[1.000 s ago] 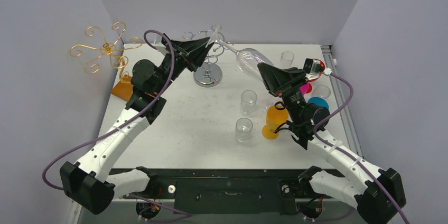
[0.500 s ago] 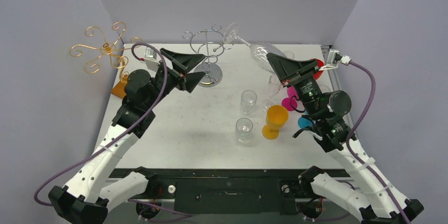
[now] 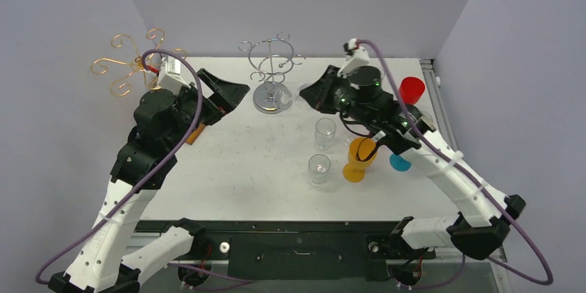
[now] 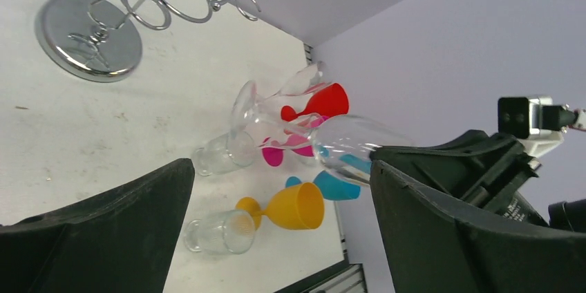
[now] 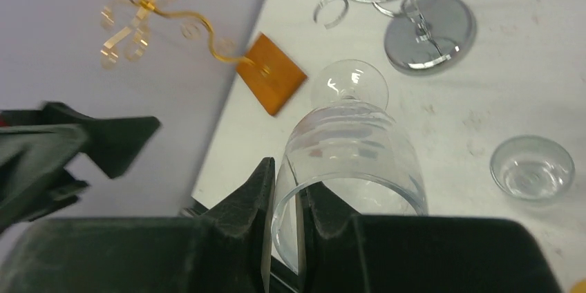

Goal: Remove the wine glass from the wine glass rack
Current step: Place the wine glass at the center of the board.

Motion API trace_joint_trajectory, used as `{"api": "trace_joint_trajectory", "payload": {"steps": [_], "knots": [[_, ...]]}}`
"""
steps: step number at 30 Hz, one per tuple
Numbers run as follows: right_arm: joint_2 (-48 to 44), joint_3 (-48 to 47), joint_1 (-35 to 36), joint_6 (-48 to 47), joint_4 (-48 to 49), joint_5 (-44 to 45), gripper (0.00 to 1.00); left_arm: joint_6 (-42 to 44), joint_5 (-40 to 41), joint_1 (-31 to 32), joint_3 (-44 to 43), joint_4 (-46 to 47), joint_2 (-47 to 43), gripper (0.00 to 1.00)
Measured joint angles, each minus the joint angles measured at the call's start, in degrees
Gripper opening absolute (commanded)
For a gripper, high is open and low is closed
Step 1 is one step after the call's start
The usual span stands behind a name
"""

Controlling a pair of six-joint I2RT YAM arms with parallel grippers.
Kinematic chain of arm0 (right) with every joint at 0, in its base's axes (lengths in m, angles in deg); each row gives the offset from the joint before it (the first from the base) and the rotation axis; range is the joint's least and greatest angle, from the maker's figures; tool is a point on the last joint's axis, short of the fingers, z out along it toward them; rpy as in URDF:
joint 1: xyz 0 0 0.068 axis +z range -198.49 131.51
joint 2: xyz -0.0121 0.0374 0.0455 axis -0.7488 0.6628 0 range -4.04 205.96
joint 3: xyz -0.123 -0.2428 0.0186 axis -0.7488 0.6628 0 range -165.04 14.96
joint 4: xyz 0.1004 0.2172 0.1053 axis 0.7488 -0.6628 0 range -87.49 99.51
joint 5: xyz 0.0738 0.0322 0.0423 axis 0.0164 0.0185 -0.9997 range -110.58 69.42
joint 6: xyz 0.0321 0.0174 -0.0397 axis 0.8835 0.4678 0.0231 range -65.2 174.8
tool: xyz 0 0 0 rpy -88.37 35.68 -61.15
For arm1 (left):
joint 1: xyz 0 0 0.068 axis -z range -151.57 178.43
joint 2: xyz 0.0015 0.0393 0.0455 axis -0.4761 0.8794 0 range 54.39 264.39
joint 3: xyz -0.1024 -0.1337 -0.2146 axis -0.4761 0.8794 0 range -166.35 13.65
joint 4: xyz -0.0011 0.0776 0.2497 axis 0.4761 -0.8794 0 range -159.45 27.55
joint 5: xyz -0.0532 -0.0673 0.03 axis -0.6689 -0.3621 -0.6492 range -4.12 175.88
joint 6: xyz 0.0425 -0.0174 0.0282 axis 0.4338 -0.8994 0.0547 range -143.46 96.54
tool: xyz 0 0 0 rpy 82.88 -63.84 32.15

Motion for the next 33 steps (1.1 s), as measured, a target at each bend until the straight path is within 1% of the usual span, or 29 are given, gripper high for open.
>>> {"api": "trace_joint_trajectory", "payload": {"steps": [4,7,15,19,23,28,33], "knots": [[9.38,-6.45,4.87,-4.11,-11.26,3.37,0.00,4.92,1.55,0.02,-2.86,-4.39,0.31,0.96],[16.00,-11.56,7.74,-6.60,-17.66,5.84,0.00,7.67,2.51,0.04,-4.48,-6.69,0.74,0.96],[29.79,-21.38,11.69,-11.61,-27.71,9.68,0.00,11.28,3.37,0.24,-5.95,-10.19,1.68,0.96],[34.67,-23.04,12.72,-13.16,-29.90,10.29,0.00,12.00,3.50,0.24,-5.95,-10.75,1.70,0.96],[37.42,-23.04,12.83,-13.97,-30.86,10.14,0.00,12.46,3.52,0.24,-5.95,-10.99,1.68,0.96],[38.66,-22.56,13.03,-14.34,-30.36,9.53,0.00,12.57,3.63,0.24,-5.95,-11.02,1.70,0.96],[38.69,-19.58,12.55,-14.34,-28.52,7.67,0.00,12.59,3.58,0.24,-5.95,-11.02,1.70,0.96]]}}
